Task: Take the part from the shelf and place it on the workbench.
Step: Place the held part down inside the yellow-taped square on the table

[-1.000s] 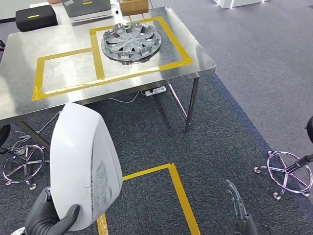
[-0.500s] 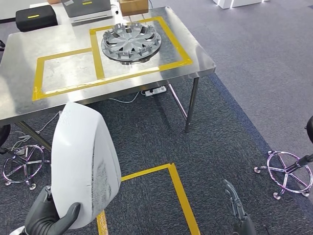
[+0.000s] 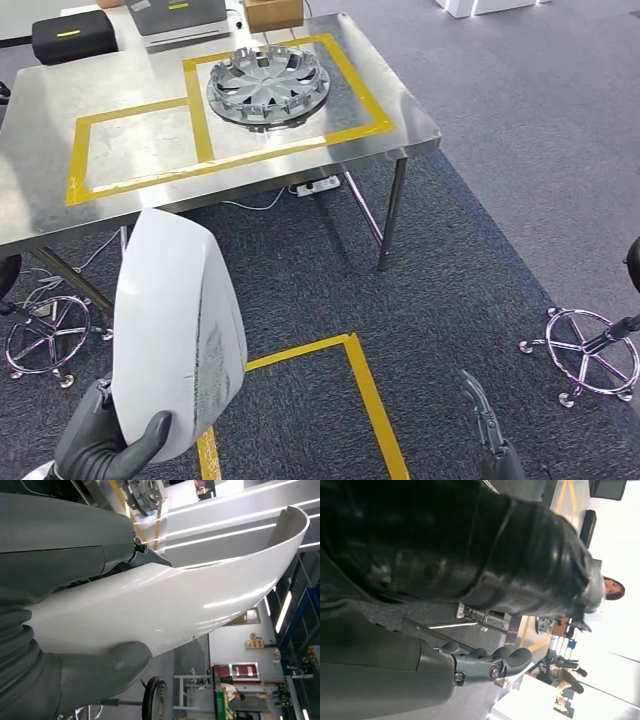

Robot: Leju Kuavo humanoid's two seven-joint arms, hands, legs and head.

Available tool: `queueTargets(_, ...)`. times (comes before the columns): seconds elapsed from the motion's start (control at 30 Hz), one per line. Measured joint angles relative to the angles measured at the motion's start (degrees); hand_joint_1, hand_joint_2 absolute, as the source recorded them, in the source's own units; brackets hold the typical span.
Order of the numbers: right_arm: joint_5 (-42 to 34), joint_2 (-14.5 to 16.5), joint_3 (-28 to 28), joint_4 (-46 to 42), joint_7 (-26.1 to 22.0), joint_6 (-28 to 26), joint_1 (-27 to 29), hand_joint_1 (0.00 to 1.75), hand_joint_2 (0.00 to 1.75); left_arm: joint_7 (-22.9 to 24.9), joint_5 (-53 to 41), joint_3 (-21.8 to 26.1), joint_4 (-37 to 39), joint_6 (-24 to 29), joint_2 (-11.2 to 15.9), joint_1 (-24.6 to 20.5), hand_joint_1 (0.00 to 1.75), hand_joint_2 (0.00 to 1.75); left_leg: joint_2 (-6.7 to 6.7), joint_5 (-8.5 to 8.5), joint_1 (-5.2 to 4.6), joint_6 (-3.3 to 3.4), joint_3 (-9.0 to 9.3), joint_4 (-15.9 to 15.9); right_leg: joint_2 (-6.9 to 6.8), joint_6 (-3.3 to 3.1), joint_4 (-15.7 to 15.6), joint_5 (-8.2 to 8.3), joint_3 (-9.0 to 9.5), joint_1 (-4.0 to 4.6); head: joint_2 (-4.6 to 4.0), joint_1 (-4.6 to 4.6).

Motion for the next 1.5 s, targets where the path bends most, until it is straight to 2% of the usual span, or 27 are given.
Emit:
queueTargets(0.63, 1.8, -1.4, 2.3, 0.0, 0.5, -2.3, -1.2, 0.0, 0.0, 0.0, -1.0, -1.2, 0.0, 1.6, 0.1, -0.3, 1.75, 1.75, 0.0, -0.01, 0.0, 0.01, 0.0, 0.0, 0.0, 0.0, 0.0, 0.0, 0.0, 0.0, 0.0, 0.0)
queueTargets(0.9, 2.3, -1.8, 3.2, -0.3, 1.3, -3.3, -1.6, 0.0, 0.0, -0.5, -1.0, -1.2, -0.3, 2.0, 0.6, -0.1, 1.75, 1.75, 0.0, -0.11, -0.14, 0.17, -0.09, 0.3, 0.0, 0.23, -0.1, 0.05, 0.01, -0.17, 0.0, -0.02)
queueTargets(1.03, 2.5, -1.9, 3.5, -0.4, 1.4, -3.3, -1.6, 0.0, 0.0, -0.7, -1.0, -1.2, -0.4, 2.2, 0.7, 0.1, 1.75, 1.75, 0.0, -0.38, -0.28, 0.69, -0.2, 0.6, 0.03, 0.72, -0.2, -0.04, -0.13, -0.29, 0.0, -0.02)
queueTargets(1.17, 2.6, -1.9, 3.7, -0.7, 1.4, -3.4, -1.6, 0.0, 0.0, -0.8, -1.0, -1.2, -0.7, 2.3, 1.0, 0.2, 1.75, 1.75, 0.32, -0.12, -0.22, 1.91, 0.41, -0.4, -0.2, 1.77, 0.3, 0.47, 0.53, -0.22, 0.0, 0.01)
queueTargets(1.2, 2.6, -2.0, 3.7, -0.8, 1.4, -3.4, -1.6, 0.0, 0.0, -0.8, -1.0, -1.2, -0.7, 2.3, 1.0, 0.2, 1.75, 1.75, 0.49, 0.08, -0.07, 2.17, 0.71, -0.7, -0.65, 1.91, 1.2, -0.3, 0.03, -0.15, 0.0, 0.13)
queueTargets(1.23, 2.6, -2.0, 3.7, -0.8, 1.4, -3.5, -1.7, 0.0, 0.0, -0.8, -1.0, -1.3, -0.8, 2.3, 1.0, 0.3, 1.75, 1.75, 0.63, 0.24, 0.07, 2.33, 0.91, -0.9, -1.17, 1.93, 3.1, -1.8, -0.87, -0.12, 0.0, 0.25)
queueTargets(1.3, 2.6, -2.1, 3.7, -0.9, 1.4, -3.5, -1.7, 0.0, 0.0, -0.9, -1.0, -1.3, -0.9, 2.3, 1.0, 0.4, 1.75, 1.75, 0.93, 0.2, 0.1, 2.56, 0.84, -1.0, -2.06, 2.16, 9.5, -5.7, -4.09, -0.14, 0.0, 0.44)
queueTargets(1.33, 2.6, -2.2, 3.7, -0.9, 1.4, -3.5, -1.7, 0.0, 0.0, -0.9, -1.0, -1.3, -0.9, 2.3, 1.0, 0.5, 1.75, 1.75, 1.07, 0.11, 0.08, 2.58, 0.79, -1.0, -2.21, 2.31, 12.7, -7.08, -5.78, -0.18, 0.0, 0.44)
queueTargets(1.37, 2.6, -2.2, 3.7, -0.9, 1.4, -3.5, -1.7, 0.0, 0.0, -0.9, -1.0, -1.3, -0.9, 2.3, 1.0, 0.5, 1.75, 1.75, 1.18, -0.01, 0.08, 2.55, 0.83, -1.0, -2.28, 2.46, 14.6, -7.52, -6.84, -0.22, 0.0, 0.43)
queueTargets(1.4, 2.6, -2.2, 3.7, -0.9, 1.4, -3.5, -1.7, 0.0, 0.0, -0.9, -1.0, -1.3, -0.8, 2.3, 1.0, 0.5, 1.75, 1.75, 1.24, -0.12, 0.11, 2.41, 0.96, -1.0, -2.31, 2.52, 14.5, -6.86, -6.94, -0.27, 0.0, 0.43)
queueTargets(1.43, 2.6, -2.3, 3.8, -0.9, 1.4, -3.5, -1.7, 0.0, 0.0, -0.9, -1.0, -1.3, -0.8, 2.3, 1.0, 0.6, 1.75, 1.75, 1.27, -0.3, 0.17, 2.2, 1.23, -0.9, -2.31, 2.53, 12.0, -5.11, -5.89, -0.35, 0.0, 0.44)
queueTargets(1.47, 2.6, -2.3, 3.8, -0.9, 1.4, -3.5, -1.7, 0.0, 0.0, -0.9, -1.0, -1.3, -0.9, 2.3, 1.0, 0.6, 1.75, 1.75, 1.26, -0.54, 0.23, 1.94, 1.57, -0.9, -2.22, 2.57, 8.1, -2.79, -4.05, -0.47, 0.0, 0.44)
queueTargets(1.5, 2.6, -2.3, 3.8, -0.9, 1.5, -3.5, -1.7, 0.0, 0.0, -0.9, -1.0, -1.3, -0.9, 2.3, 1.0, 0.7, 1.75, 1.75, 1.24, -0.78, 0.23, 1.63, 1.88, -0.9, -1.9, 2.55, 4.3, -1.31, -2.34, -0.5, 0.0, 0.48)
